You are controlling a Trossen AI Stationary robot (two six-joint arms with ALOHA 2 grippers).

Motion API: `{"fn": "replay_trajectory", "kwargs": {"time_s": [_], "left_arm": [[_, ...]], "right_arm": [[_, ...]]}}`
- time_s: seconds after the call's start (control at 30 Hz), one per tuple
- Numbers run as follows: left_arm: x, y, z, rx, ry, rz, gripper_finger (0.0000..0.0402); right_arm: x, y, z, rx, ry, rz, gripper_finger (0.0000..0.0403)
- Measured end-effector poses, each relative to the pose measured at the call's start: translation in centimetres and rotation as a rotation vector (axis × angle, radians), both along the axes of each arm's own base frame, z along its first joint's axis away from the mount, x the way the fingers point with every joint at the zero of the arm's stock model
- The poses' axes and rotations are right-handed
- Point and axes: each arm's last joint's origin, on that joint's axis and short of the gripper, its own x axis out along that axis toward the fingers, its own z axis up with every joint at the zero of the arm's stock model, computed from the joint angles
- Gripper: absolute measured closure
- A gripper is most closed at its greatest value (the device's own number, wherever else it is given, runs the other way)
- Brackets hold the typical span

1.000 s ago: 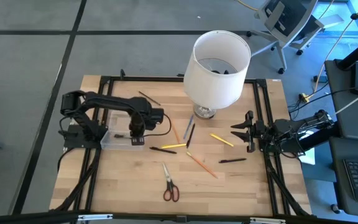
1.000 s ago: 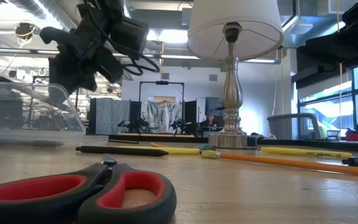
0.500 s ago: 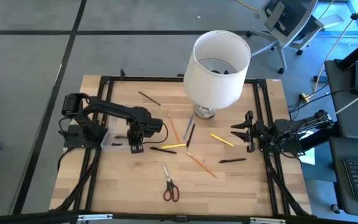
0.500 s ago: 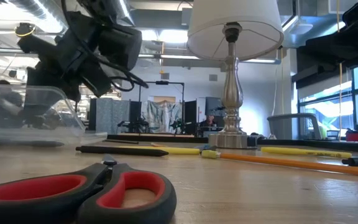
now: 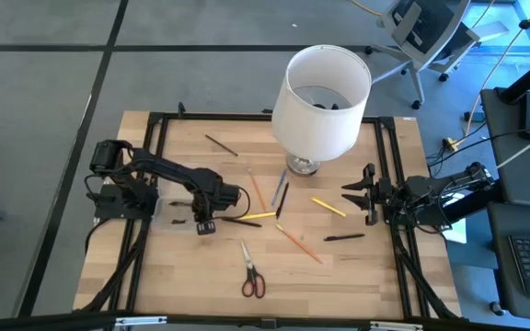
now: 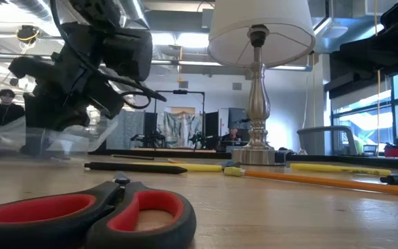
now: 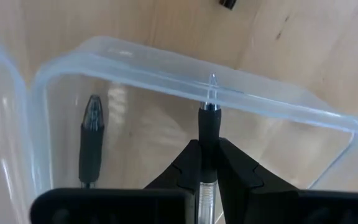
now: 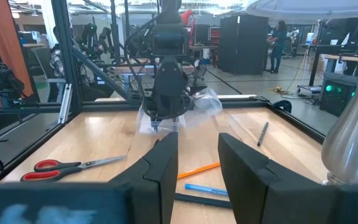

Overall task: Pick & place school supplies into a supply box
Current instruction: Put the black pen into the transparent supply box

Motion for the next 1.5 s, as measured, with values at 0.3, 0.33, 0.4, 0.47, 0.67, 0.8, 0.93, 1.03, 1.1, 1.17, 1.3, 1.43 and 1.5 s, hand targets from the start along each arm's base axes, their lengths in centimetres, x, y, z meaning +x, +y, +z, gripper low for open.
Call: {"fn": "replay_trajectory", "kwargs": {"time_s": [0.3,0.33,0.4,0.47,0.67,0.8,0.93,1.03,1.1,1.17,1.3,1.43,1.5], "left_arm": [[-0.4,-0.6,-1.0,0.043,-0.040,-0.037,0.0378],[-0.4,-0.7,-1.0,0.046,-0.040,-0.041,0.0375],[-0.4,-0.8,-1.0,0.049,-0.041,-0.048,0.0365],[-0.4,-0.9,-1.0,0.049,-0.041,-0.053,0.0351],[-0.4,-1.1,-1.0,0.041,-0.035,-0.025,0.0306],[-0.5,-1.1,-1.0,0.040,-0.021,0.010,0.0288],[-0.6,-1.1,-1.0,0.031,0.007,0.072,0.0279],[-0.7,-1.2,-0.8,0.028,0.012,0.108,0.0277],[-0.8,-1.3,-0.5,0.030,0.009,0.131,0.0278],[-0.9,-1.5,-0.2,0.032,0.006,0.161,0.0280],[-0.9,-1.8,0.0,0.053,-0.005,0.210,0.0283],[-0.9,-2.1,0.0,0.079,-0.003,0.221,0.0281],[-1.0,-2.4,0.0,0.087,-0.005,0.210,0.0281]], "right_arm": [[0.0,0.0,0.0,0.001,0.000,0.000,0.0283],[0.0,0.0,0.0,0.001,0.000,0.000,0.0283],[0.0,0.0,0.0,0.001,0.000,0.000,0.0283],[0.0,0.0,0.0,0.001,0.000,0.000,0.0283],[0.0,0.0,0.0,0.001,0.000,0.000,0.0283],[0.0,0.0,0.0,0.001,0.000,0.000,0.0283],[0.0,0.0,0.0,0.001,0.000,0.000,0.0283],[0.0,0.0,0.0,0.001,0.000,0.000,0.0283],[0.0,0.0,0.0,0.001,0.000,0.001,0.0283],[0.0,0.0,0.0,0.001,0.000,0.000,0.0283],[0.0,0.0,0.0,0.001,0.000,0.001,0.0283],[0.0,0.0,0.0,0.001,0.000,0.000,0.0283],[0.0,0.0,0.0,0.001,0.000,0.000,0.0283]]}}
